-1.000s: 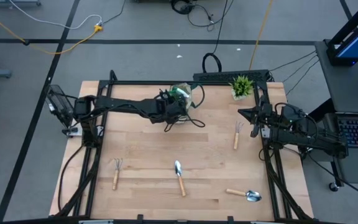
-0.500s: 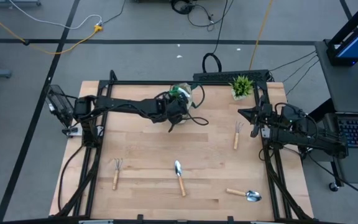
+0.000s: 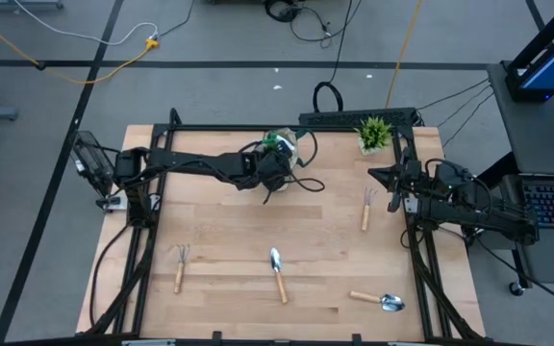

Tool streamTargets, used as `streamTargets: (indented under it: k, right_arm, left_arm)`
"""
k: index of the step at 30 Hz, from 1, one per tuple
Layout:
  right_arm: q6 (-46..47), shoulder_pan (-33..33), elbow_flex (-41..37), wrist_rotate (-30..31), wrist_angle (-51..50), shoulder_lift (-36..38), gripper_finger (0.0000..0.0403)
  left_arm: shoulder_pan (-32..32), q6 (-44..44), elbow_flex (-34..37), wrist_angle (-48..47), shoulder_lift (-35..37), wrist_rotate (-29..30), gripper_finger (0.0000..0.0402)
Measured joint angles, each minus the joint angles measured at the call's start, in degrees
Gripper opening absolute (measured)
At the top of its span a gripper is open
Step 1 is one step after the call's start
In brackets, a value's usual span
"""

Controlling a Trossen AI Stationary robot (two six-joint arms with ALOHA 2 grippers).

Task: Pick & Place Garden tools in Gardening bag
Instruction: Put the green shear scissors into the gardening bag, then put the bottom brown hand rake into the gardening bag

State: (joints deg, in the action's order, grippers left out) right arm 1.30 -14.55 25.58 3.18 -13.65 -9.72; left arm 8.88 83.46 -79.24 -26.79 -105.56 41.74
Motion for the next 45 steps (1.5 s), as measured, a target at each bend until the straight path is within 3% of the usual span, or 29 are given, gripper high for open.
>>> streamTargets:
  k: [6,16,24,34,45]
  right_arm:
    - [0.0,0.0,0.0,0.0,0.0,0.0,0.0004]
    - [0.0,0.0,0.0,0.0,0.0,0.0,0.0004]
    - [0.0,0.0,0.0,0.0,0.0,0.0,0.0004]
    - [0.0,0.0,0.0,0.0,0.0,0.0,0.0004]
    - [0.2,0.0,0.0,-0.2,0.1,0.0,0.0004]
  left_arm:
    - [0.0,-0.7,0.0,0.0,0.0,-0.3,0.0088]
    - [0.0,-3.2,0.0,0.1,0.1,-0.3,0.0137]
    - [0.0,-3.9,0.0,0.1,0.1,-0.2,0.0136]
    - [-1.6,0.2,0.0,4.8,0.4,6.2,0.0136]
    - [-4.6,1.4,0.0,12.4,7.2,11.0,0.0136]
